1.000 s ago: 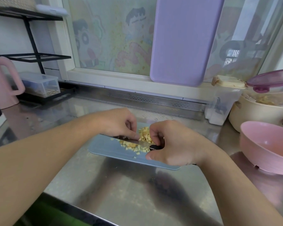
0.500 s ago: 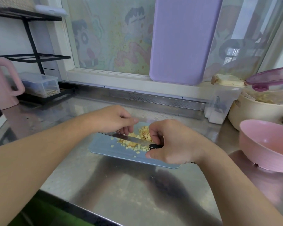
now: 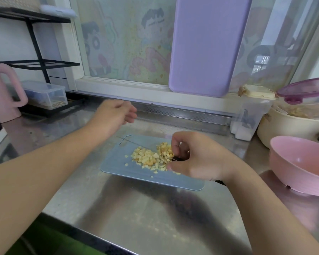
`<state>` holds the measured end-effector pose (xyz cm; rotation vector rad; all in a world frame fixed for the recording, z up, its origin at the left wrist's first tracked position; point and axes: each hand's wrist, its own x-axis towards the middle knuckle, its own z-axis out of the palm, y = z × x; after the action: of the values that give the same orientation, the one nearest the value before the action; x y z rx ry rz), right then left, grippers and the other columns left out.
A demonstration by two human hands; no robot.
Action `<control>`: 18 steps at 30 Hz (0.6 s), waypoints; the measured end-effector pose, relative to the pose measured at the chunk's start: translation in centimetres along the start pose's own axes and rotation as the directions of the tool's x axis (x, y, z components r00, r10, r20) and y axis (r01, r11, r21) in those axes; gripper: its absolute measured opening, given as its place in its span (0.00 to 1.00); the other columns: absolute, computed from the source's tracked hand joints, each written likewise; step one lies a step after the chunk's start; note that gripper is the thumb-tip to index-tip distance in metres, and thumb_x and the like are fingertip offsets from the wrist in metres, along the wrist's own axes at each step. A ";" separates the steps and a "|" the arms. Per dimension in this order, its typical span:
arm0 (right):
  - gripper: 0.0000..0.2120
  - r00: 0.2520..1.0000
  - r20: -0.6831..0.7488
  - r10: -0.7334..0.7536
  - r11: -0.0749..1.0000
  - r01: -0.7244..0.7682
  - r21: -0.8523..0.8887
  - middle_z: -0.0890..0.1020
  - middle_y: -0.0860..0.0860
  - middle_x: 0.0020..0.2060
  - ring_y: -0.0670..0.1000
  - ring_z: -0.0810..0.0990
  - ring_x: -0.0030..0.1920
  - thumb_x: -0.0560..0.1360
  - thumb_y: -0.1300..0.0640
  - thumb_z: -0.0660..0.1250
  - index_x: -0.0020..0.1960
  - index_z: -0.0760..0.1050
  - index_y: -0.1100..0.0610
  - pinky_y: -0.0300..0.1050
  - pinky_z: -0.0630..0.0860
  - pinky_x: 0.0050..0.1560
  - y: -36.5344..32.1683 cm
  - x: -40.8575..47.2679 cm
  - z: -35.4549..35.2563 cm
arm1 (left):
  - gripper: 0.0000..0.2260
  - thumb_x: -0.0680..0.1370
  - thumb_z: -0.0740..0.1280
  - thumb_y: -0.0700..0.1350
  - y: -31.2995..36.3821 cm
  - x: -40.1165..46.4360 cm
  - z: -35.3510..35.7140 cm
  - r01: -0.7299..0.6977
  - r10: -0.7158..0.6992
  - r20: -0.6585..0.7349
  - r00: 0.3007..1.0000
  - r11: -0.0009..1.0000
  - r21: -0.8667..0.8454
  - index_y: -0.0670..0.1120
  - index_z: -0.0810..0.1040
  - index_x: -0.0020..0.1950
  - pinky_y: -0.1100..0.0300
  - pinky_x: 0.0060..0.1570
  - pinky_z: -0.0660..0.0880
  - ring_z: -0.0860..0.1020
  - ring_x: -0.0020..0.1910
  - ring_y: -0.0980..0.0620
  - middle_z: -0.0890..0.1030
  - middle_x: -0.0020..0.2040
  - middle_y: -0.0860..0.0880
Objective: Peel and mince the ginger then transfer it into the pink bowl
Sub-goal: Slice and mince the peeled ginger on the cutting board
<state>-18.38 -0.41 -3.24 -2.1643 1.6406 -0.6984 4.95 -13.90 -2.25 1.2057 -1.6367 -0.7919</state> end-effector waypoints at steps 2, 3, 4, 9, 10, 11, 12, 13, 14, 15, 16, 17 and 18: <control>0.12 0.999 -0.010 0.043 0.993 -0.042 0.114 0.76 0.46 0.26 0.46 0.71 0.25 0.72 0.51 0.79 0.42 0.76 0.52 0.46 0.71 0.33 0.3 0.1 -0.2 | 0.12 0.83 0.62 0.46 -0.6 0.3 -0.4 -0.010 0.002 -0.173 0.985 0.999 -0.044 0.48 0.84 0.47 0.51 0.53 0.79 0.84 0.47 0.47 0.87 0.46 0.48; 0.10 0.998 -0.015 0.060 0.984 -0.057 0.166 0.77 0.48 0.26 0.48 0.72 0.25 0.74 0.51 0.78 0.44 0.78 0.53 0.46 0.73 0.32 0.4 0.1 -0.3 | 0.11 0.82 0.63 0.48 -1.0 0.4 -0.6 -0.019 0.024 -0.228 0.973 1.000 0.023 0.50 0.84 0.47 0.50 0.54 0.80 0.84 0.49 0.47 0.86 0.45 0.50; 0.10 0.997 -0.023 0.074 0.976 -0.068 0.207 0.78 0.49 0.26 0.50 0.73 0.24 0.74 0.52 0.77 0.45 0.78 0.55 0.46 0.73 0.33 0.6 0.1 -0.4 | 0.10 0.81 0.63 0.49 -1.2 0.3 -0.6 -0.023 0.046 -0.253 0.966 0.995 0.092 0.51 0.83 0.47 0.48 0.55 0.80 0.83 0.50 0.47 0.84 0.45 0.51; 0.08 0.977 -0.060 0.203 0.849 -0.145 0.507 0.77 0.60 0.28 0.55 0.71 0.25 0.78 0.60 0.71 0.45 0.76 0.64 0.46 0.69 0.30 2.2 0.5 -1.0 | 0.08 0.83 0.63 0.47 -1.4 -1.3 0.6 -0.067 0.104 -0.200 0.974 0.980 0.186 0.51 0.79 0.46 0.53 0.43 0.74 0.81 0.45 0.47 0.82 0.42 0.50; 0.08 0.968 -0.061 0.244 0.797 -0.164 0.581 0.76 0.61 0.29 0.55 0.70 0.26 0.78 0.62 0.70 0.45 0.74 0.66 0.46 0.68 0.29 2.6 0.6 -1.0 | 0.08 0.83 0.64 0.47 -1.4 -1.8 1.0 -0.076 0.107 -0.162 0.981 0.979 0.188 0.51 0.79 0.46 0.55 0.40 0.73 0.80 0.43 0.47 0.83 0.41 0.49; 0.08 0.959 -0.060 0.278 0.743 -0.175 0.646 0.75 0.61 0.29 0.55 0.70 0.26 0.79 0.64 0.69 0.46 0.73 0.68 0.46 0.67 0.29 2.9 0.7 -1.0 | 0.07 0.83 0.65 0.47 -1.5 -2.2 1.5 -0.088 0.112 -0.120 0.987 0.979 0.185 0.51 0.80 0.45 0.56 0.37 0.73 0.80 0.41 0.48 0.83 0.39 0.49; 0.06 0.951 -0.058 0.303 0.697 -0.180 0.694 0.74 0.61 0.29 0.56 0.70 0.27 0.78 0.65 0.68 0.46 0.73 0.67 0.46 0.68 0.28 3.2 0.8 -0.9 | 0.07 0.82 0.67 0.47 -1.5 -2.7 2.0 -0.106 0.123 -0.079 0.989 0.976 0.191 0.51 0.80 0.45 0.57 0.37 0.74 0.80 0.39 0.50 0.83 0.39 0.50; 0.05 0.945 -0.054 0.322 0.664 -0.185 0.724 0.74 0.60 0.29 0.56 0.70 0.28 0.79 0.65 0.68 0.46 0.74 0.65 0.45 0.68 0.27 3.4 0.8 -0.9 | 0.06 0.82 0.68 0.47 -1.5 -3.2 2.5 -0.130 0.140 -0.039 0.989 0.970 0.206 0.52 0.81 0.45 0.58 0.38 0.75 0.80 0.39 0.52 0.83 0.39 0.52; 0.04 0.940 -0.046 0.338 0.639 -0.194 0.744 0.74 0.60 0.29 0.56 0.70 0.29 0.79 0.66 0.68 0.46 0.74 0.63 0.45 0.69 0.26 3.5 0.9 -0.8 | 0.05 0.81 0.69 0.46 -1.4 -3.8 3.0 -0.158 0.162 0.001 0.987 0.962 0.223 0.53 0.81 0.46 0.61 0.40 0.75 0.80 0.39 0.56 0.83 0.40 0.54; 0.04 0.935 -0.032 0.353 0.614 -0.206 0.762 0.74 0.60 0.30 0.56 0.70 0.29 0.79 0.66 0.68 0.46 0.74 0.62 0.44 0.69 0.26 3.4 0.9 -0.8 | 0.05 0.81 0.70 0.46 -1.2 -4.3 3.4 -0.188 0.185 0.035 0.982 0.954 0.235 0.53 0.82 0.46 0.66 0.40 0.75 0.79 0.40 0.59 0.83 0.41 0.55; 0.05 0.930 -0.019 0.368 0.590 -0.218 0.778 0.74 0.60 0.30 0.55 0.70 0.27 0.79 0.66 0.68 0.46 0.74 0.61 0.42 0.69 0.25 3.4 0.9 -0.8 | 0.04 0.81 0.70 0.45 -1.1 -4.7 3.9 -0.215 0.206 0.063 0.976 0.947 0.239 0.53 0.82 0.47 0.71 0.41 0.73 0.79 0.41 0.60 0.83 0.42 0.56; 0.05 0.923 -0.009 0.384 0.568 -0.229 0.790 0.74 0.60 0.31 0.54 0.70 0.26 0.80 0.66 0.67 0.46 0.73 0.61 0.41 0.69 0.24 3.4 0.8 -0.8 | 0.04 0.81 0.70 0.45 -1.0 -5.0 4.4 -0.236 0.222 0.087 0.971 0.942 0.240 0.53 0.83 0.47 0.72 0.41 0.73 0.79 0.42 0.62 0.83 0.42 0.56; 0.06 0.918 -0.003 0.397 0.547 -0.234 0.804 0.74 0.60 0.31 0.53 0.70 0.25 0.80 0.66 0.67 0.46 0.72 0.60 0.40 0.68 0.23 3.3 0.8 -0.8 | 0.05 0.81 0.70 0.45 -1.0 -5.3 4.8 -0.252 0.233 0.105 0.967 0.938 0.237 0.53 0.83 0.47 0.71 0.43 0.73 0.79 0.43 0.62 0.83 0.42 0.57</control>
<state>-21.30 -2.04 -4.26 -1.1371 1.3438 -1.2453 1.29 -9.30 -6.43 1.1246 -1.9481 -0.4917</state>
